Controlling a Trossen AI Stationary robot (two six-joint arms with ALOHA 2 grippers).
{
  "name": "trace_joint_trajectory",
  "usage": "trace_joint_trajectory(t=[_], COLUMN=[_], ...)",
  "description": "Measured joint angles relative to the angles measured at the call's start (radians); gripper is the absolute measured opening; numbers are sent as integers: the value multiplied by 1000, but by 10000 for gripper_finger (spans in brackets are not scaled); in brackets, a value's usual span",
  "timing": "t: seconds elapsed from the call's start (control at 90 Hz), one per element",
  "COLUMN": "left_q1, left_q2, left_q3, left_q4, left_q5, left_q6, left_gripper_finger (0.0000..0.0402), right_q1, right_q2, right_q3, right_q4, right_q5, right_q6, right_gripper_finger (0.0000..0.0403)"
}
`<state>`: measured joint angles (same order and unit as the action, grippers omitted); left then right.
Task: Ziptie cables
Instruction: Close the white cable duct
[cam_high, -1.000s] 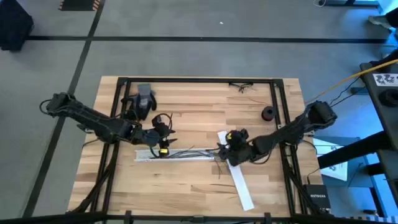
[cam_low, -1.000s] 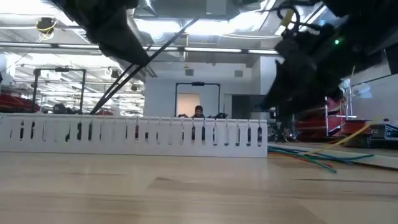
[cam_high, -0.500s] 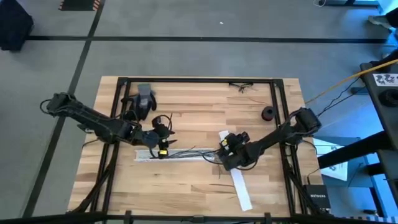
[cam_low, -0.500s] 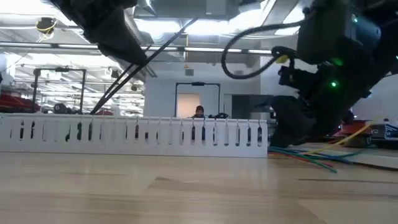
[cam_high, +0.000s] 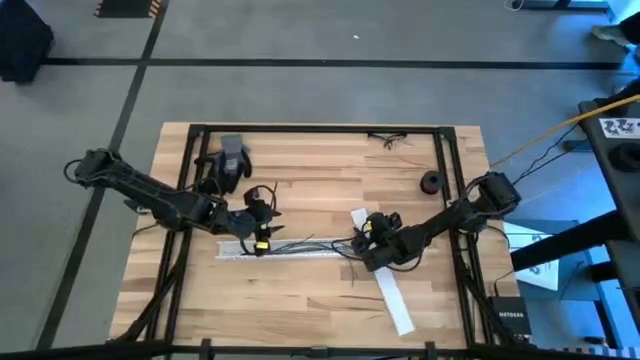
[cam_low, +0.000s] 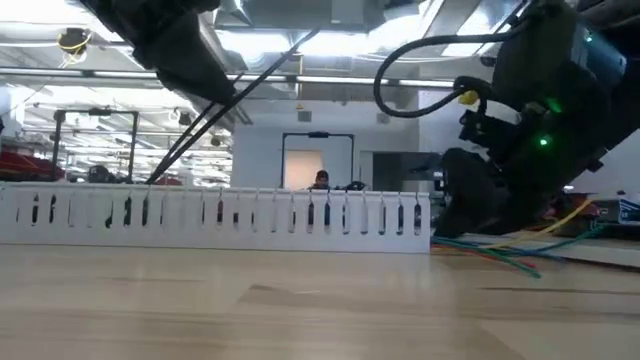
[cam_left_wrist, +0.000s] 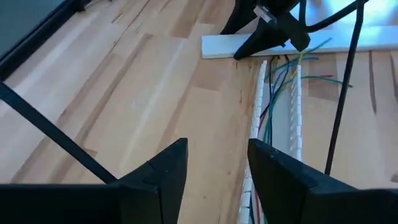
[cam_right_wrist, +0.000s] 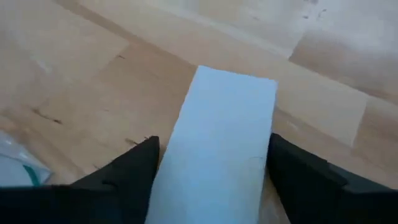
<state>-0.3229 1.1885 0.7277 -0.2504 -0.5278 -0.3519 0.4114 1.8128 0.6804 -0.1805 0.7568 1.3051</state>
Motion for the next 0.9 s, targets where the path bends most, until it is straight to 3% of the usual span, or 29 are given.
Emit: trace_joint_trajectory(t=[0.111,0.356,0.622,0.744,0.9], left_q1=[1,-6,-30,-30,-30], left_q2=[0,0,0,0,0], left_q3=[0,20,77,77,77], left_q4=[0,4,8,4,5], left_q5=[0,0,0,0,0], left_q6=[0,18,67,48,24], left_gripper_finger=[164,164,164,164,164], right_q1=[-1,-1,-14,-19,-19], right_q2=[0,-57,-155,-175,-219], right_q3=[1,5,5,5,6], right_q4=[21,1,-26,-18,-36], right_q5=[-5,-13,-115,-154,-138], right_q6=[-12,-136,-298,-300,-302], right_gripper_finger=[212,198,156,170,232])
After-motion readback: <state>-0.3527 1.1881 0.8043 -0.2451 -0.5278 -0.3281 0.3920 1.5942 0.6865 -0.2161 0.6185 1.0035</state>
